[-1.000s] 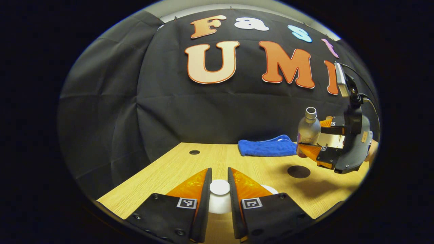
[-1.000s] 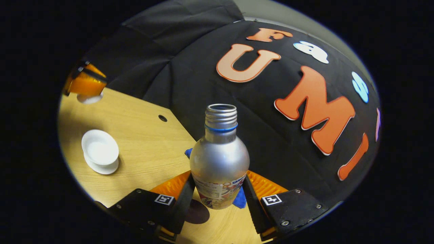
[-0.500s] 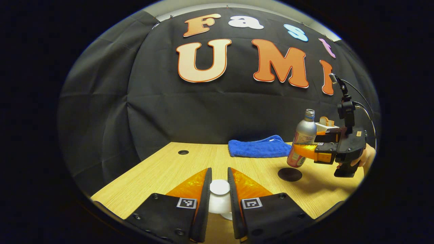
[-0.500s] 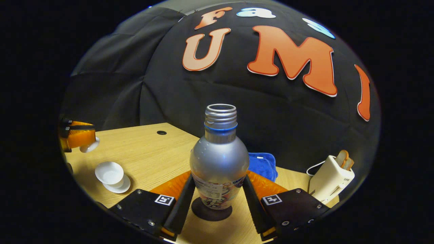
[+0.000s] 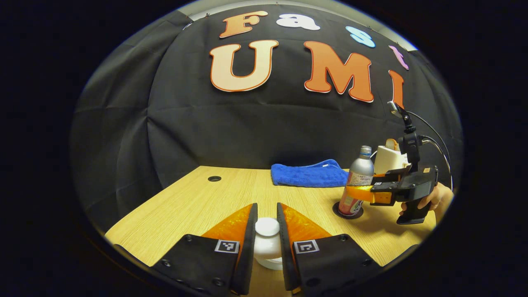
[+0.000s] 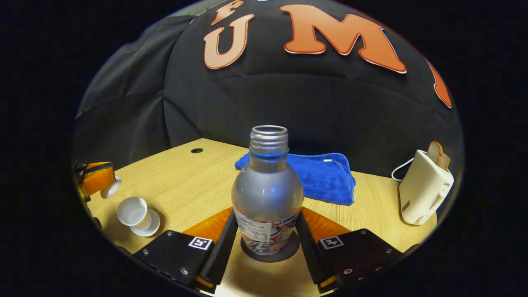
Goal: Open the teacup lid with one hand, grasp the water bottle and pour water into the teacup with the other hand; after pouring, place the water bottle on the coaster and then close the teacup lid.
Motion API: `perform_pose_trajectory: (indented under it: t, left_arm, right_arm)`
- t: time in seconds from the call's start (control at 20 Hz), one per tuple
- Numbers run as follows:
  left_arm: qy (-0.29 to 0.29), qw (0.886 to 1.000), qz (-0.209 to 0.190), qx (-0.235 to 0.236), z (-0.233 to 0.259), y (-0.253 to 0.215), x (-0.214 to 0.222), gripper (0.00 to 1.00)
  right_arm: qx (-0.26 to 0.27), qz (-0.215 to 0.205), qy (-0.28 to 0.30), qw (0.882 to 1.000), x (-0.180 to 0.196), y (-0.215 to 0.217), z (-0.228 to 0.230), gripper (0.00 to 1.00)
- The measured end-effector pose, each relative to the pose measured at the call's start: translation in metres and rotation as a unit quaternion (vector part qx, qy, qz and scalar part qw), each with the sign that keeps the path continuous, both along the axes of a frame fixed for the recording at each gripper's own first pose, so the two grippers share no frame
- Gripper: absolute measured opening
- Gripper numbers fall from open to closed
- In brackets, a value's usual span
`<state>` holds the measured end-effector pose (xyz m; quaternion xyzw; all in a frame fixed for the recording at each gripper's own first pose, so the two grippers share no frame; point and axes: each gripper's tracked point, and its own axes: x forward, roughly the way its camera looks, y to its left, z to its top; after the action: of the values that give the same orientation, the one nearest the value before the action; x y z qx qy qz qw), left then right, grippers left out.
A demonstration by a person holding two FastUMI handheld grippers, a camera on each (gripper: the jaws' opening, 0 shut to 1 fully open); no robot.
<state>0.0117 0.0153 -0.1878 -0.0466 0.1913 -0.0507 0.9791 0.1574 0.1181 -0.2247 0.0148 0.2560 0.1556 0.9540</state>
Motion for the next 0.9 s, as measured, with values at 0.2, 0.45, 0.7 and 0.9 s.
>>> perform_pose_trajectory:
  t: [0.2,0.45,0.7,0.9]
  left_arm:
    - [0.009,1.0,-0.009,-0.011,-0.007,-0.01,0.003,0.34]
    - [0.027,0.999,-0.017,-0.019,-0.024,-0.022,0.003,0.34]
    - [0.038,0.999,-0.023,-0.01,-0.04,-0.033,0.001,0.34]
    - [0.046,0.999,-0.02,0.001,-0.052,-0.035,-0.003,0.35]
  right_arm:
    - [-0.002,-0.002,0.0,1.0,0.001,-0.003,-0.003,0.79]
    - [-0.031,0.012,-0.026,0.999,-0.004,-0.003,0.006,0.95]
    - [-0.03,0.009,-0.027,0.999,-0.019,-0.014,0.007,0.99]
    - [-0.029,0.004,-0.037,0.999,-0.032,-0.025,0.015,0.99]
